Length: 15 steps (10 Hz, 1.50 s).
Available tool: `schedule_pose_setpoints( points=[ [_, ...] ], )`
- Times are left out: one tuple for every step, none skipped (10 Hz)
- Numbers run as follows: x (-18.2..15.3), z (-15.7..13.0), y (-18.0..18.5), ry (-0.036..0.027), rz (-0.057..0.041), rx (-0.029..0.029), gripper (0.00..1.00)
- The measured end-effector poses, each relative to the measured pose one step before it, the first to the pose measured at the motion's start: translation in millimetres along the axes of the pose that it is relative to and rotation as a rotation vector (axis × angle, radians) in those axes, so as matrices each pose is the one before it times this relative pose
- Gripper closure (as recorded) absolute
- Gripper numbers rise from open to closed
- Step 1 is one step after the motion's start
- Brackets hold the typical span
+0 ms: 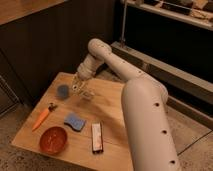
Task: Stand the bottle upright
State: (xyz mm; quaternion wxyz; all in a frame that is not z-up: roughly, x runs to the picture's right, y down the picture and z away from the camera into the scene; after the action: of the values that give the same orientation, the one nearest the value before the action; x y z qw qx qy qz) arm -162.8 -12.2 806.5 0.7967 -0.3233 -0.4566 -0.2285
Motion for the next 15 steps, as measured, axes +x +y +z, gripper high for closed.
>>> schedule_pose_setpoints(
  points=[
    [1.5, -0.28, 0.98, -0.00521, 0.00443, 0.0019, 0.68],
    [1.45, -0.64, 0.8, -0.00484, 0.00407, 0.00345, 0.68],
    [1.56, -0.53, 1.02, -0.00492, 0.00434, 0.00351, 0.68],
    [1.31, -0.05, 1.06, -0.00656, 0.00436, 0.00386, 0.68],
    [0.86, 0.05, -0.1, -0.00862, 0.00289, 0.009, 0.68],
    [0.24, -0.02, -0.47, -0.00545, 0.00116, 0.00672, 0.68],
    [-0.37, -0.32, -0.73, -0.00924, -0.00059, 0.0095, 0.68],
    [-0.49, -0.7, -0.81, -0.00656, -0.00114, 0.00768, 0.68],
    [-0.26, -0.64, -0.81, -0.00626, -0.00168, 0.00675, 0.68],
    [-0.33, -0.67, -1.12, -0.00592, -0.00117, 0.00675, 0.68],
    [-0.2, -0.44, -0.83, -0.00898, 0.00093, 0.00728, 0.68],
    [-0.15, -0.36, -0.54, -0.00576, 0.00159, 0.00499, 0.68],
    [0.96, -0.57, -0.17, -0.01033, 0.0054, 0.00847, 0.68],
    [0.52, -0.44, -0.28, -0.00432, 0.00356, 0.00451, 0.68],
    [0.96, -1.2, -0.58, -0.00581, 0.00714, 0.00843, 0.68]
  ],
)
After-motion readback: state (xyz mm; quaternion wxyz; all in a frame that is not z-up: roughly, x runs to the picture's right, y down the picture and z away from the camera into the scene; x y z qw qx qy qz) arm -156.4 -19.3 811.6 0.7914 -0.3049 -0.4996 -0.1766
